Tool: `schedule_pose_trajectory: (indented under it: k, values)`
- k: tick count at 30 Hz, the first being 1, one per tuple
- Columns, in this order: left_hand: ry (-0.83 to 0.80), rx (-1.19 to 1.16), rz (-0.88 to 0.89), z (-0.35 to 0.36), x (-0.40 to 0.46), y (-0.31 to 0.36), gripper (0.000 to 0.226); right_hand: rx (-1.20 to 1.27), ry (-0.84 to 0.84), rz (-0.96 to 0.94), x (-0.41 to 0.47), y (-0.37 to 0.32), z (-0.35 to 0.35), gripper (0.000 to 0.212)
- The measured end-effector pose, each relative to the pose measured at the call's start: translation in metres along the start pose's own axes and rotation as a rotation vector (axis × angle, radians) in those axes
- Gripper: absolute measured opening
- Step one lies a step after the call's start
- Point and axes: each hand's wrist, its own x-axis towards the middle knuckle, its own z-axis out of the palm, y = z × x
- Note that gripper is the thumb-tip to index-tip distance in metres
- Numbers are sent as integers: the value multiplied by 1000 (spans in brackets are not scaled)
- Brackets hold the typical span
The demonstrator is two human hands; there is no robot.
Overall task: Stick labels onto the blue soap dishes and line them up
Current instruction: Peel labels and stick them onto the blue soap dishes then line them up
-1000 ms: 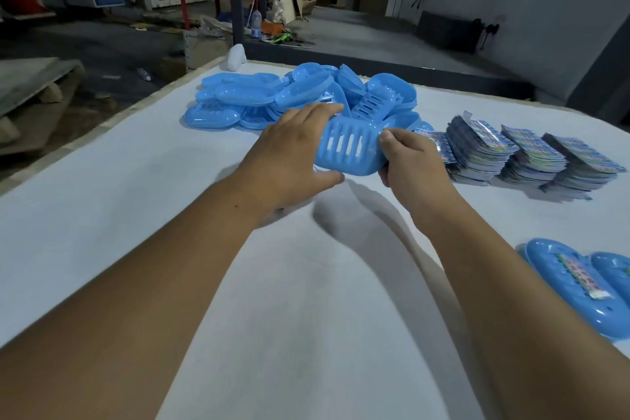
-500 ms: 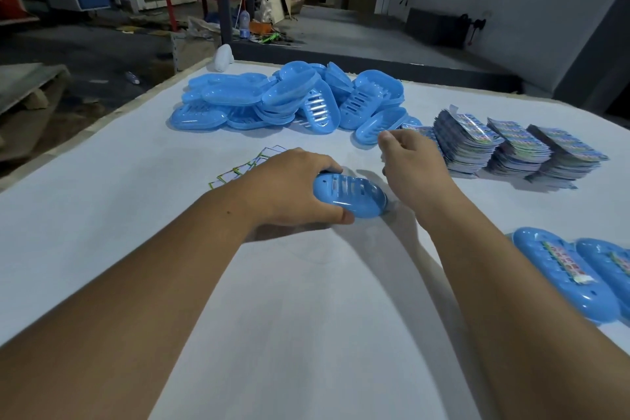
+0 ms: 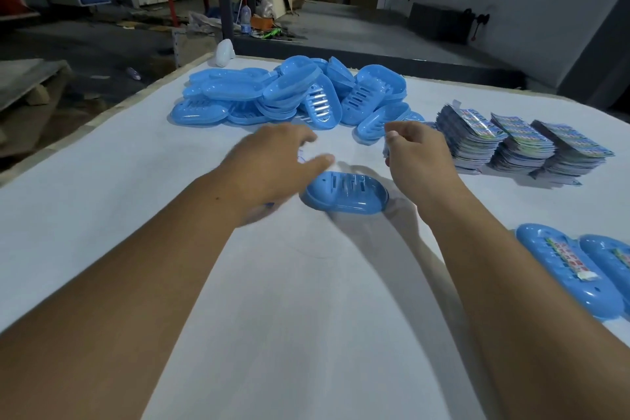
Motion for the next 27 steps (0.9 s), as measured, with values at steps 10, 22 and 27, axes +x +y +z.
schedule_pose_trajectory:
  k: [10, 22, 27]
  values:
    - [50, 384, -254, -16, 4, -14, 67, 44, -17, -17, 1, 6, 9, 28]
    - [370, -150, -167, -19, 5, -7, 21, -59, -34, -201, -10, 1, 17, 23]
    - [415, -716, -184, -25, 6, 5, 19, 93, -205, -243, -17, -2, 25, 17]
